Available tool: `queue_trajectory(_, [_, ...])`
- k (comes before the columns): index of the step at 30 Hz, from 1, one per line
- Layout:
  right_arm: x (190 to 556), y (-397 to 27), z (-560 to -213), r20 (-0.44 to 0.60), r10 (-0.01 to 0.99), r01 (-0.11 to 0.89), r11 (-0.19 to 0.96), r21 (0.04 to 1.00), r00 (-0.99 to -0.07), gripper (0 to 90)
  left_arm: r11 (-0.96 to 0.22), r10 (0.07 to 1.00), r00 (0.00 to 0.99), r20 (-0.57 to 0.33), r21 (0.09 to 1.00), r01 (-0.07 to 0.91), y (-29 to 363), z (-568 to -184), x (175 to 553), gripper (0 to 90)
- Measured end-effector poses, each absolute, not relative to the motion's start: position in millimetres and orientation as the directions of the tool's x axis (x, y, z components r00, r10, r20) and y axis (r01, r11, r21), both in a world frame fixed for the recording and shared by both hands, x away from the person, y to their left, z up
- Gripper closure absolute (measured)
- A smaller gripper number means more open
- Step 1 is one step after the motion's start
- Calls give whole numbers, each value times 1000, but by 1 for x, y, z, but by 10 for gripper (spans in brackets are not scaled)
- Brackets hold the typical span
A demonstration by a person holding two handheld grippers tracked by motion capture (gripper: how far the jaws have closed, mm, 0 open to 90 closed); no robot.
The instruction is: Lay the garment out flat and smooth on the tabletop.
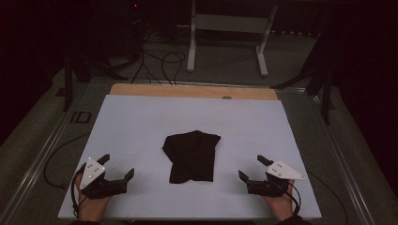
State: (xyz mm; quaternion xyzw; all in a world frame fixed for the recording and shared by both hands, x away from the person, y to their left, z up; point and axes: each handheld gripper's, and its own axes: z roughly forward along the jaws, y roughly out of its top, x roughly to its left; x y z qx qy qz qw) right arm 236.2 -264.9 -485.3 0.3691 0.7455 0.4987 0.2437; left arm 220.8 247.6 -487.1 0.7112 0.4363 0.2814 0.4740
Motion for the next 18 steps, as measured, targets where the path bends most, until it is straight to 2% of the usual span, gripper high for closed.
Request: queue_trajectory(18, [236, -257, -486, -1, 785, 309, 246, 919, -620, 84, -171, 891, 454, -10, 919, 355, 246, -488, 221, 0])
